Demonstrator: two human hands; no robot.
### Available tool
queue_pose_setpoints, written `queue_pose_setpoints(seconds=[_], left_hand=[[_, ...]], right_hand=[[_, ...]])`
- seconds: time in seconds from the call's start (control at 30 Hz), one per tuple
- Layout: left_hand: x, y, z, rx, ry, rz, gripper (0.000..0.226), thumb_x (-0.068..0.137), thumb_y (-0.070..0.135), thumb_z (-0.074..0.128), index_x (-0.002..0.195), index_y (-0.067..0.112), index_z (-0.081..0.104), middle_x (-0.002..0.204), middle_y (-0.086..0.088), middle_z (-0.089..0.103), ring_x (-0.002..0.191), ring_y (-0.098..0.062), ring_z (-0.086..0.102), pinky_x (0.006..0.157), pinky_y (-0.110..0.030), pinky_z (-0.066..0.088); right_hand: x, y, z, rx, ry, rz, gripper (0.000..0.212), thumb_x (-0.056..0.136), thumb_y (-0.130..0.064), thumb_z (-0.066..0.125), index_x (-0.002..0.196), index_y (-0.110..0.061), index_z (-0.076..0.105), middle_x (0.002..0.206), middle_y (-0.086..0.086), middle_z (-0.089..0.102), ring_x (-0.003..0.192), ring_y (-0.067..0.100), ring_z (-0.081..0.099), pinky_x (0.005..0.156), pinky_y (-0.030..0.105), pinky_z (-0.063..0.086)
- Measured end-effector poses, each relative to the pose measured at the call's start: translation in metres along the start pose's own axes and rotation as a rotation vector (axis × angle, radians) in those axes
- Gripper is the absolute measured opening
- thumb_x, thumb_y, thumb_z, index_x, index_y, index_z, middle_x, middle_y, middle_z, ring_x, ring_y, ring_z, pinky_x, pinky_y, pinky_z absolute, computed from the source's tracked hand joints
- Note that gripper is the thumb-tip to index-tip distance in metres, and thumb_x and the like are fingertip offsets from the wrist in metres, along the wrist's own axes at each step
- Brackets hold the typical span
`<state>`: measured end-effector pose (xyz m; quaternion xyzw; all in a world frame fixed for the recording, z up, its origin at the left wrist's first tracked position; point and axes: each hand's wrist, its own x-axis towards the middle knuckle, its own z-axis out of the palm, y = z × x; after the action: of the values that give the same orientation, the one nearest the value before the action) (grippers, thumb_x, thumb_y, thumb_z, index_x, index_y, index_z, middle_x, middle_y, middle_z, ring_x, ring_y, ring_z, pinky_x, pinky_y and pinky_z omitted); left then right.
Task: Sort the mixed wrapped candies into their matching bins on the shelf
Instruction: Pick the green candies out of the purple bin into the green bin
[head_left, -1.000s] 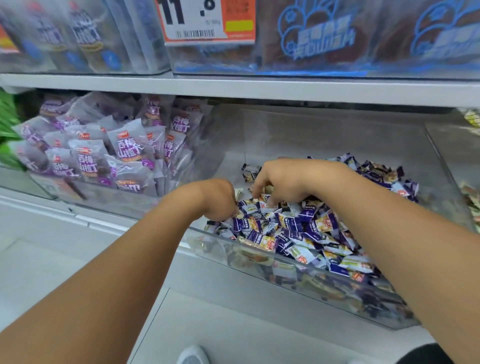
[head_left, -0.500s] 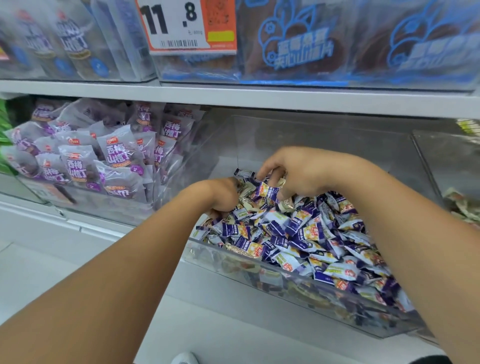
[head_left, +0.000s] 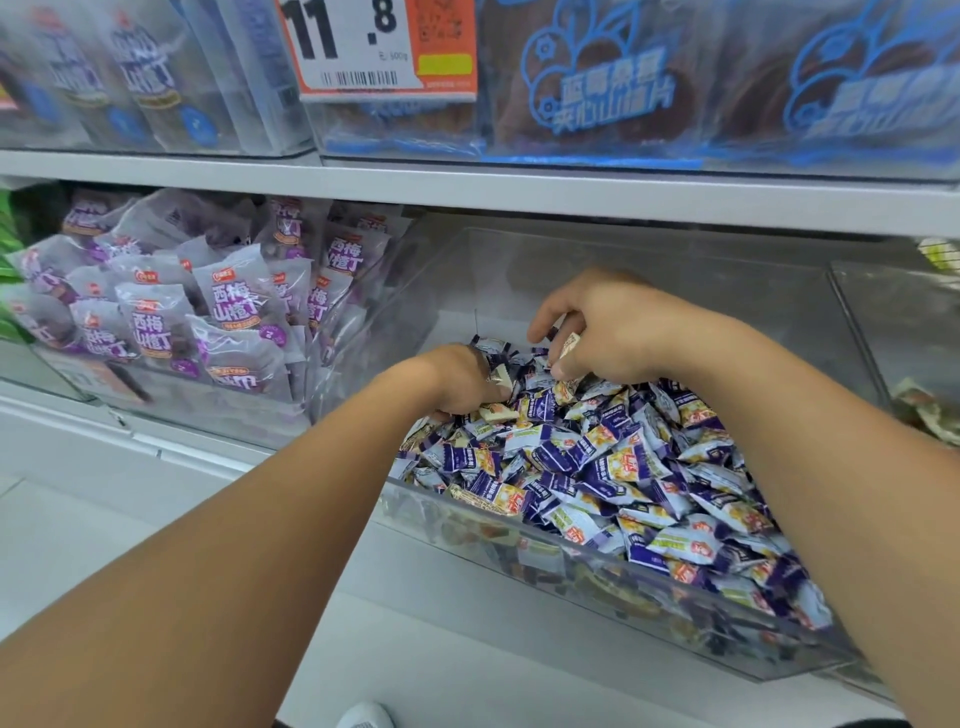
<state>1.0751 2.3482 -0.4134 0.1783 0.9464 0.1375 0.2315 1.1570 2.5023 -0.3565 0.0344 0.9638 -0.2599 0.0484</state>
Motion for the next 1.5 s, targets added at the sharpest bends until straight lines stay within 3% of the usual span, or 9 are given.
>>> queue_pose_setpoints(seconds=[0.13, 0.23, 0.57, 0.7, 0.83, 0.9, 1.0, 1.33, 1.5], left_hand=[[-0.007, 0.0, -0.009, 0.107, 0.234, 0.098, 0.038, 0.094, 0.045, 0.06, 0.079, 0.011, 0.056, 0.092, -0.011, 0.063, 0.092, -0.03, 0.058, 0.07, -0.032, 0.042], [-0.02, -0.003, -0.022, 0.147, 0.319, 0.107, 0.042, 0.094, 0.039, 0.061, 0.064, 0.016, 0.045, 0.072, -0.006, 0.052, 0.077, -0.028, 0.054, 0.064, -0.031, 0.036], [-0.068, -0.022, -0.033, 0.016, 0.057, 0.025, 0.018, 0.097, 0.002, 0.049, 0.108, 0.016, 0.044, 0.095, -0.012, 0.056, 0.073, -0.029, 0.071, 0.063, -0.038, 0.062], [-0.078, -0.02, -0.039, 0.089, -0.043, 0.049, 0.002, 0.099, 0.021, 0.056, 0.099, 0.021, 0.058, 0.089, 0.001, 0.054, 0.071, -0.025, 0.066, 0.058, -0.029, 0.057], [-0.083, -0.014, -0.04, 0.235, -0.126, 0.067, 0.027, 0.088, 0.044, 0.069, 0.104, 0.023, 0.064, 0.091, -0.004, 0.07, 0.085, -0.028, 0.07, 0.07, -0.033, 0.056], [-0.079, -0.012, -0.036, 0.337, -0.126, 0.045, 0.03, 0.091, 0.043, 0.065, 0.111, 0.02, 0.065, 0.099, -0.007, 0.072, 0.092, -0.026, 0.07, 0.082, -0.035, 0.056], [-0.075, -0.013, -0.032, 0.421, -0.078, 0.018, 0.03, 0.095, 0.037, 0.061, 0.114, 0.014, 0.065, 0.103, -0.012, 0.072, 0.095, -0.025, 0.069, 0.089, -0.037, 0.054], [-0.051, -0.02, -0.008, 0.513, -0.024, -0.037, 0.027, 0.094, 0.011, 0.06, 0.121, 0.007, 0.059, 0.115, -0.01, 0.064, 0.094, -0.024, 0.065, 0.081, -0.031, 0.052], [-0.04, -0.015, -0.011, 0.505, -0.073, -0.048, 0.012, 0.092, 0.01, 0.06, 0.084, 0.011, 0.052, 0.081, -0.004, 0.057, 0.077, -0.024, 0.054, 0.069, -0.029, 0.045]], right_hand=[[0.003, -0.006, 0.005, -0.003, -0.001, -0.03, 0.029, 0.088, -0.014, 0.074, 0.115, -0.025, 0.069, 0.11, 0.0, 0.07, 0.086, 0.015, 0.066, 0.067, 0.024, 0.048], [0.011, -0.014, 0.017, -0.045, -0.013, -0.07, 0.015, 0.097, -0.016, 0.063, 0.111, -0.02, 0.068, 0.085, 0.001, 0.074, 0.055, 0.003, 0.058, 0.05, 0.021, 0.038], [0.024, -0.032, 0.056, -0.455, -0.201, -0.063, 0.026, 0.087, -0.034, 0.073, 0.079, -0.011, 0.065, 0.076, 0.006, 0.065, 0.074, 0.026, 0.061, 0.066, 0.033, 0.051], [0.02, -0.025, 0.035, -0.307, -0.095, -0.057, 0.04, 0.095, -0.017, 0.057, 0.059, -0.009, 0.044, 0.058, 0.008, 0.035, 0.059, 0.025, 0.035, 0.057, 0.03, 0.031], [0.012, -0.024, 0.032, -0.215, -0.105, -0.076, 0.032, 0.096, -0.016, 0.056, 0.089, 0.014, 0.062, 0.087, 0.034, 0.058, 0.065, 0.026, 0.037, 0.058, 0.031, 0.029], [0.015, -0.027, 0.041, -0.219, -0.1, -0.123, 0.037, 0.096, -0.029, 0.06, 0.097, 0.007, 0.069, 0.1, 0.028, 0.066, 0.07, 0.035, 0.051, 0.061, 0.031, 0.037], [0.018, -0.033, 0.057, -0.346, -0.167, -0.126, 0.046, 0.089, -0.048, 0.066, 0.074, -0.005, 0.067, 0.068, 0.01, 0.063, 0.062, 0.027, 0.056, 0.06, 0.031, 0.045], [0.018, -0.027, 0.028, -0.143, -0.099, -0.048, 0.048, 0.082, -0.034, 0.065, 0.044, -0.015, 0.042, 0.049, -0.001, 0.031, 0.049, 0.02, 0.028, 0.05, 0.028, 0.022], [0.003, -0.041, 0.027, -0.064, -0.448, -0.215, 0.017, 0.085, -0.023, 0.063, 0.097, -0.029, 0.075, 0.054, -0.017, 0.061, 0.051, 0.0, 0.053, 0.052, 0.017, 0.041]])
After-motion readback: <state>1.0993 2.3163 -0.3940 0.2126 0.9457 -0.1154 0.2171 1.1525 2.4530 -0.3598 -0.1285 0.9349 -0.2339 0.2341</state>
